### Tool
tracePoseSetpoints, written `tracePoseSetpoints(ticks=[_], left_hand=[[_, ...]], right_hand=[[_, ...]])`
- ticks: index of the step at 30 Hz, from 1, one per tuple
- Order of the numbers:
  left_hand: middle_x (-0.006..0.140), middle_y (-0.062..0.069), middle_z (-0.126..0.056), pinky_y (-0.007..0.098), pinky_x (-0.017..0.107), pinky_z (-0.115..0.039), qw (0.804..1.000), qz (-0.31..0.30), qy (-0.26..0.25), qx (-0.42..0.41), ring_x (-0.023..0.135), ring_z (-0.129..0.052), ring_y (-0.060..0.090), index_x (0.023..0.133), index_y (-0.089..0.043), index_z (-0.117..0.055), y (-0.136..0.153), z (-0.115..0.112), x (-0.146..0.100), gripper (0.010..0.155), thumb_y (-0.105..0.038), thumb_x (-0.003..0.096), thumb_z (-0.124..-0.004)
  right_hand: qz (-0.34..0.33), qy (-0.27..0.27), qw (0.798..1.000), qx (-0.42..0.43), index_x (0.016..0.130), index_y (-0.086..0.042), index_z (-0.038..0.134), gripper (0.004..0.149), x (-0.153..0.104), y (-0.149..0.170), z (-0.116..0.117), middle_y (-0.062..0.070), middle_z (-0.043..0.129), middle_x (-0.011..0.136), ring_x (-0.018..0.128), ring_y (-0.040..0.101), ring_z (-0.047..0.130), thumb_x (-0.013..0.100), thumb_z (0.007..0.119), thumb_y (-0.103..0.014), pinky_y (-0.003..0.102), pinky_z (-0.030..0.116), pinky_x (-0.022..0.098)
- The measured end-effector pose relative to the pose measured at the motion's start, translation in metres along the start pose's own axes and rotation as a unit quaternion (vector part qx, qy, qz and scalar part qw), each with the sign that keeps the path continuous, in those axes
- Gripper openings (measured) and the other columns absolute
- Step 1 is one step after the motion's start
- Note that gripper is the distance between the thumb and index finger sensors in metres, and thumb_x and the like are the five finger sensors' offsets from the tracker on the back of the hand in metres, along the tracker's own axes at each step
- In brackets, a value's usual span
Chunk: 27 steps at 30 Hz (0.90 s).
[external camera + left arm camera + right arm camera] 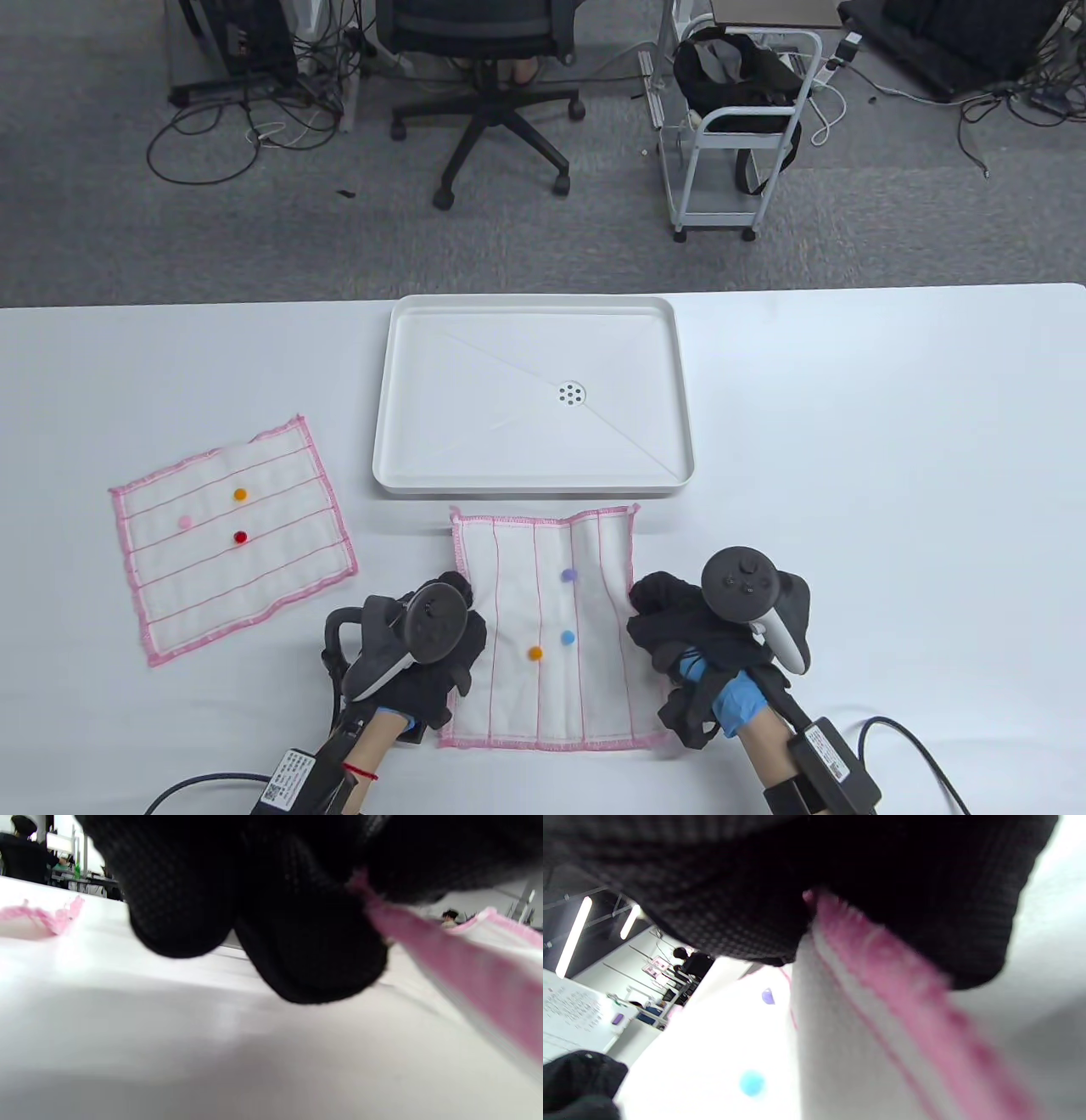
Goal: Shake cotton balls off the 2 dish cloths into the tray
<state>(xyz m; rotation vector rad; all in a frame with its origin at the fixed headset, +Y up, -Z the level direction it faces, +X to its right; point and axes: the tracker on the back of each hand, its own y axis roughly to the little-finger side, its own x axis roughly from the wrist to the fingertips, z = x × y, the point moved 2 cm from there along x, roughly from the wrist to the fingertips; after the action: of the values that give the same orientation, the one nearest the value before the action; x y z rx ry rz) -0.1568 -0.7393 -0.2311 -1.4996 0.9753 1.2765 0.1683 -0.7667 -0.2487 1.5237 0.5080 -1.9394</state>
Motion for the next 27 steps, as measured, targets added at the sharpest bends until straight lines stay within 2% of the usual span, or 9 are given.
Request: tracePoseSetpoints(ticks=[4,9,13,17,19,23,27], left_hand=[[0.071,0.001,-0.108,0.035,0.035,-0.102,0.998,0.026,0.028,-0.052,0.033,-0.118,-0.001,0.070,-0.026,-0.084,0.009,0.003,0.004,0.039,-0.043,0.0373,-0.097],[0.074,0.003,-0.106,0.038,0.037,-0.100,0.991,0.038,0.075,-0.104,0.036,-0.117,0.002,0.073,-0.024,-0.084,0.016,0.013,0.012,0.041,-0.040,0.0380,-0.098],[0.078,0.004,-0.104,0.041,0.040,-0.098,0.988,0.040,0.086,-0.123,0.039,-0.117,0.005,0.077,-0.023,-0.082,0.013,0.039,0.022,0.043,-0.037,0.0399,-0.097],[0.083,0.004,-0.102,0.043,0.044,-0.096,0.989,0.037,0.090,-0.110,0.045,-0.116,0.008,0.082,-0.025,-0.080,0.001,0.075,0.039,0.042,-0.034,0.0431,-0.095],[0.085,0.004,-0.101,0.044,0.046,-0.095,0.990,0.036,0.094,-0.094,0.047,-0.115,0.009,0.083,-0.025,-0.080,-0.004,0.091,0.050,0.042,-0.033,0.0442,-0.094],[0.088,0.004,-0.098,0.046,0.050,-0.092,0.994,0.048,0.068,-0.066,0.051,-0.113,0.010,0.085,-0.024,-0.077,-0.010,0.124,0.077,0.043,-0.031,0.0452,-0.092],[0.090,0.004,-0.096,0.047,0.052,-0.091,0.995,0.055,0.064,-0.050,0.054,-0.112,0.010,0.087,-0.024,-0.075,-0.012,0.146,0.106,0.044,-0.030,0.0461,-0.090]], right_hand=[[0.007,0.000,0.999,0.050,0.076,-0.021,0.083,0.041,-0.001,0.001,-0.008,0.014,0.092,0.078,0.035,0.017,0.113,0.040,0.100,-0.029,0.028,0.100,0.023],[-0.002,-0.004,0.999,0.054,0.078,-0.019,0.081,0.042,-0.001,-0.009,-0.019,0.015,0.091,0.079,0.035,0.018,0.112,0.041,0.099,-0.027,0.029,0.099,0.024],[-0.007,-0.007,0.999,0.053,0.079,-0.017,0.080,0.042,0.002,-0.025,-0.033,0.016,0.089,0.079,0.036,0.019,0.112,0.041,0.098,-0.025,0.030,0.099,0.025],[-0.014,0.000,0.998,0.054,0.079,-0.017,0.080,0.042,0.012,-0.050,-0.054,0.016,0.089,0.080,0.038,0.020,0.111,0.042,0.096,-0.023,0.032,0.098,0.026],[-0.013,0.001,0.998,0.066,0.079,-0.017,0.079,0.041,0.021,-0.063,-0.065,0.016,0.088,0.081,0.040,0.021,0.111,0.042,0.096,-0.021,0.034,0.097,0.028],[0.000,0.015,0.997,0.071,0.079,-0.017,0.080,0.040,0.044,-0.093,-0.088,0.016,0.088,0.081,0.044,0.024,0.110,0.042,0.095,-0.018,0.037,0.097,0.031],[0.006,0.012,0.998,0.062,0.079,-0.017,0.080,0.039,0.074,-0.115,-0.103,0.016,0.087,0.082,0.044,0.025,0.110,0.042,0.094,-0.018,0.037,0.096,0.032]])
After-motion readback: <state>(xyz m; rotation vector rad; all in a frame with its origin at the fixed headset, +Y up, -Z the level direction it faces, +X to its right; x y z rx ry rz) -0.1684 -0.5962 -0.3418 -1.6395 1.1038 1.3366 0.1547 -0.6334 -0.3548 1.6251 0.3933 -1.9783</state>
